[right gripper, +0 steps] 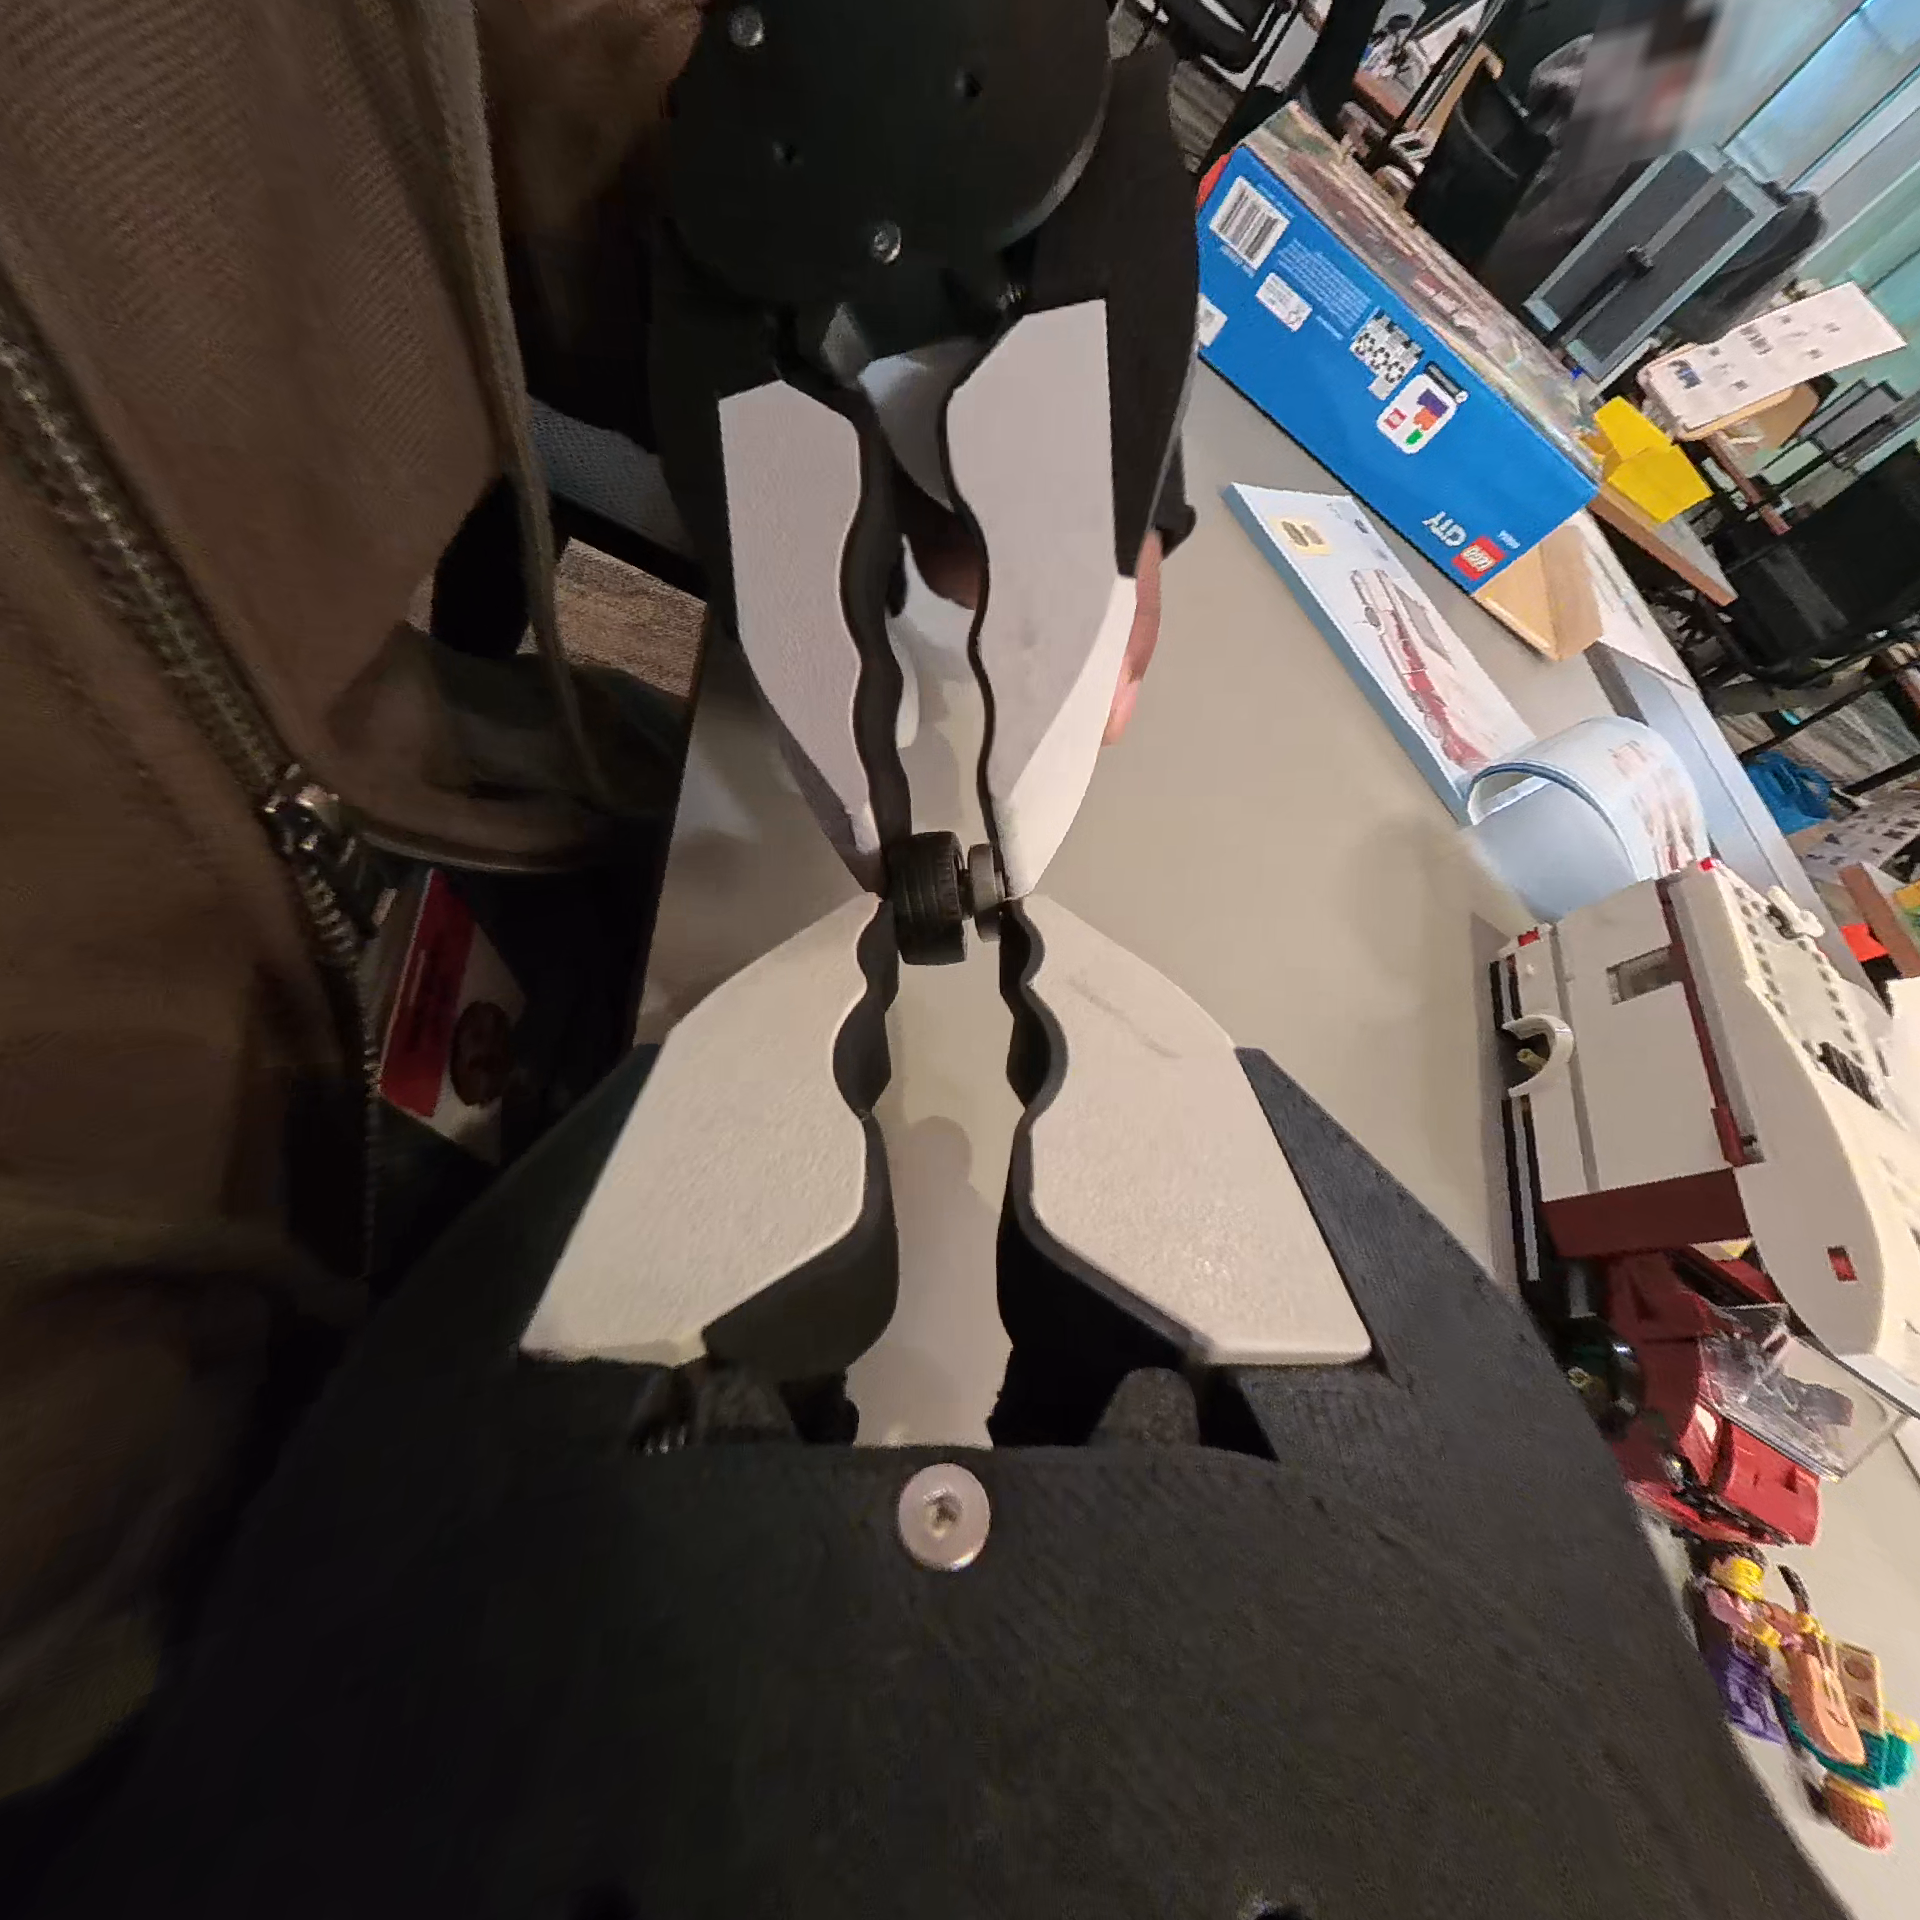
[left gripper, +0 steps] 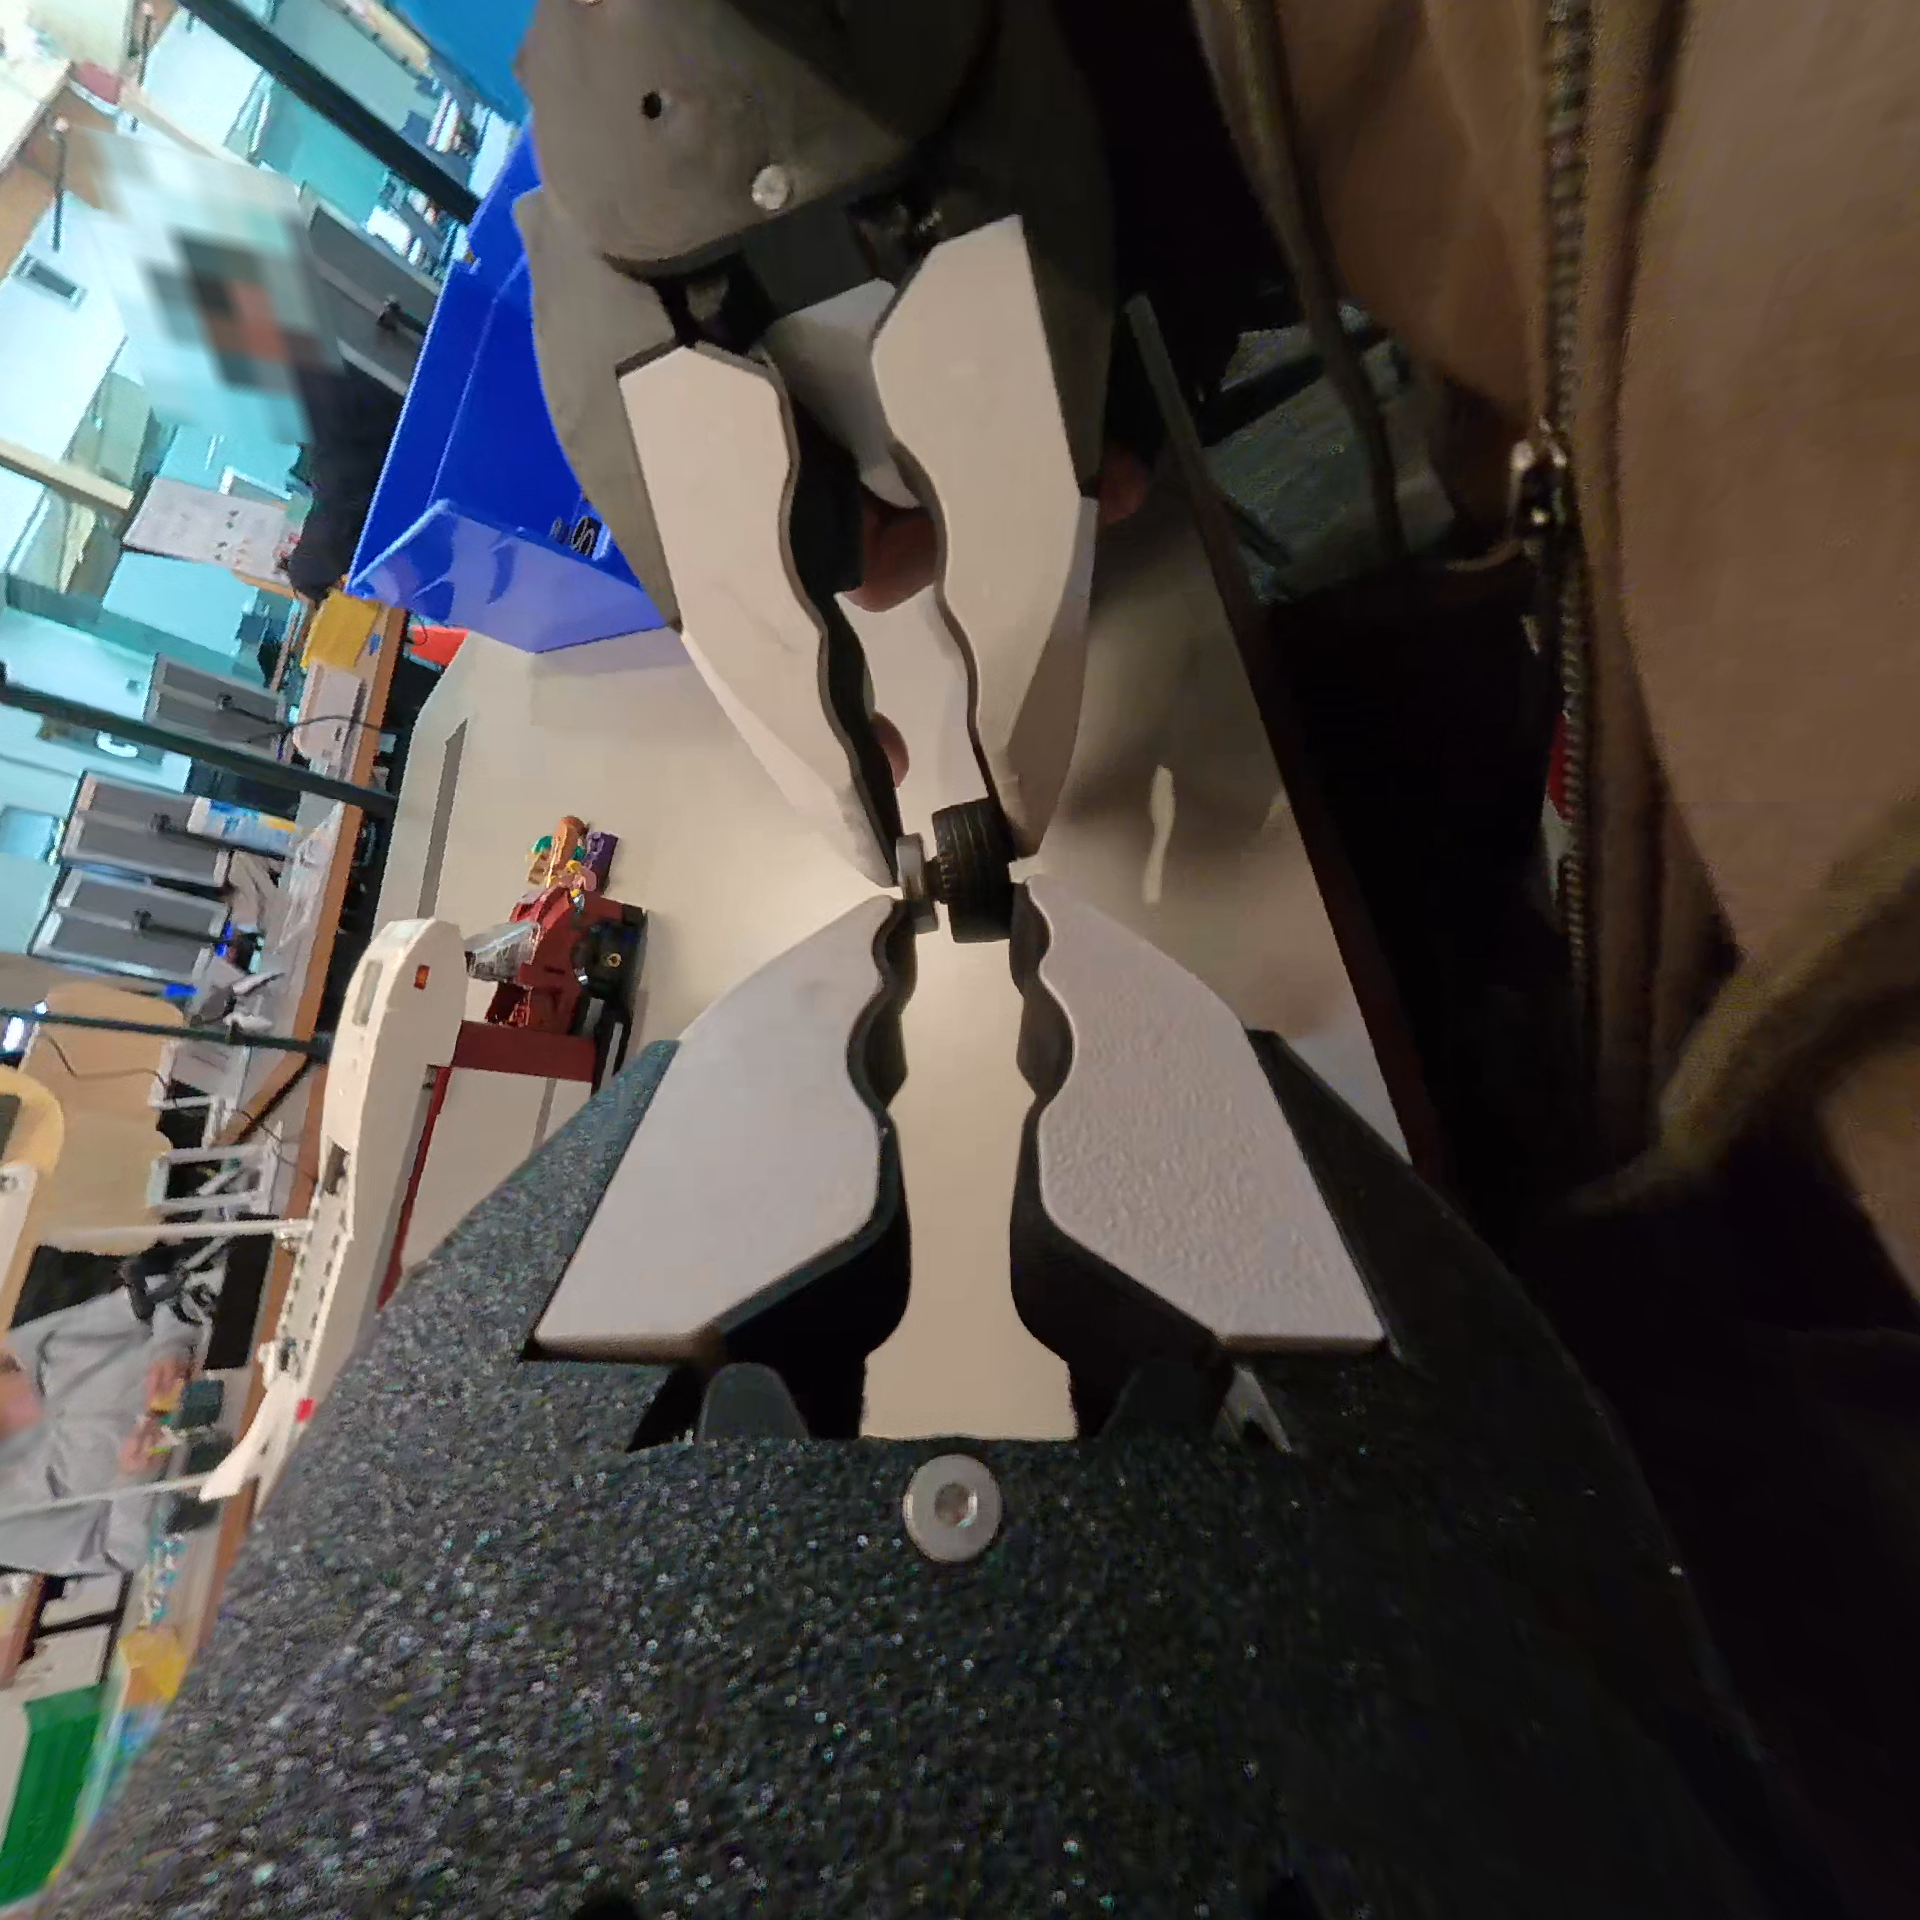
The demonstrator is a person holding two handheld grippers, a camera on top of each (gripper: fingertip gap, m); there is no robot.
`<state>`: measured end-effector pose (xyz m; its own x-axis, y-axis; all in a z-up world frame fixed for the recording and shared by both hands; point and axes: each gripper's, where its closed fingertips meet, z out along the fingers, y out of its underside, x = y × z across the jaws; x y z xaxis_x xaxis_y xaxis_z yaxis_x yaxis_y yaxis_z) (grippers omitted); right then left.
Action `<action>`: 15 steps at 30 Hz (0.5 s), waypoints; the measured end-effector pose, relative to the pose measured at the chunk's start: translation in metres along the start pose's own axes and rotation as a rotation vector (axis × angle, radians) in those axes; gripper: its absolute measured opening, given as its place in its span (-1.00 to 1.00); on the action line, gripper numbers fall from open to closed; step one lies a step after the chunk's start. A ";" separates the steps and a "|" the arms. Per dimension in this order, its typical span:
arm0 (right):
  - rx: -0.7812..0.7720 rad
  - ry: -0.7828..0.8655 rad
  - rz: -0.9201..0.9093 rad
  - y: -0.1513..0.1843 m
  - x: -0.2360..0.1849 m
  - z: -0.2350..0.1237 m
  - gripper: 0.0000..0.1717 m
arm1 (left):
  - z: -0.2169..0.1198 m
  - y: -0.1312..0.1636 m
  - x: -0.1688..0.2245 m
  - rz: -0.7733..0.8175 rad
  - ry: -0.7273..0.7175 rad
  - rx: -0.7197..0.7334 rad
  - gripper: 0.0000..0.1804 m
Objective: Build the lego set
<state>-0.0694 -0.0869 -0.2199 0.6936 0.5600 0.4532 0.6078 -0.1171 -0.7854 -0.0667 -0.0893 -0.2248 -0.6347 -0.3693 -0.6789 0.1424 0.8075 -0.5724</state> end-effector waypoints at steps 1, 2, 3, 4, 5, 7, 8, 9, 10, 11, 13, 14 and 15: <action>-0.004 -0.010 -0.003 0.000 -0.001 0.000 -0.78 | 0.000 0.000 0.001 0.029 0.007 -0.003 -0.80; -0.010 -0.020 -0.006 0.001 -0.002 0.000 -0.78 | 0.001 0.000 0.002 0.060 0.013 -0.007 -0.80; -0.017 -0.034 -0.009 0.002 -0.004 0.000 -0.78 | 0.001 0.000 0.004 0.083 0.025 -0.010 -0.80; -0.022 -0.044 -0.013 0.003 -0.005 0.000 -0.79 | 0.002 0.000 0.005 0.101 0.037 -0.012 -0.80; -0.027 -0.057 -0.015 0.004 -0.006 0.000 -0.79 | 0.002 0.000 0.006 0.124 0.051 -0.012 -0.80; -0.036 -0.081 -0.021 0.005 -0.008 0.000 -0.79 | 0.003 0.000 0.007 0.159 0.073 -0.008 -0.80; -0.039 -0.094 -0.021 0.005 -0.008 0.000 -0.79 | 0.003 -0.001 0.008 0.175 0.083 -0.003 -0.80; -0.042 -0.109 -0.021 0.006 -0.009 -0.001 -0.79 | 0.004 -0.001 0.008 0.187 0.093 0.001 -0.80; -0.046 -0.123 -0.020 0.007 -0.009 -0.001 -0.79 | 0.004 -0.001 0.009 0.200 0.102 0.003 -0.80; -0.050 -0.134 -0.021 0.007 -0.010 -0.002 -0.79 | 0.005 -0.001 0.009 0.214 0.110 0.004 -0.80; -0.057 -0.161 -0.019 0.008 -0.010 -0.003 -0.79 | 0.006 -0.002 0.009 0.236 0.127 0.010 -0.80; -0.063 -0.176 -0.017 0.009 -0.011 -0.003 -0.79 | 0.006 -0.003 0.010 0.246 0.136 0.014 -0.80; -0.066 -0.192 -0.016 0.009 -0.012 -0.004 -0.79 | 0.007 -0.003 0.011 0.254 0.146 0.020 -0.80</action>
<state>-0.0707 -0.0979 -0.2305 0.6009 0.7077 0.3715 0.6466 -0.1572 -0.7465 -0.0690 -0.0991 -0.2333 -0.6795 -0.0855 -0.7287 0.3241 0.8560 -0.4027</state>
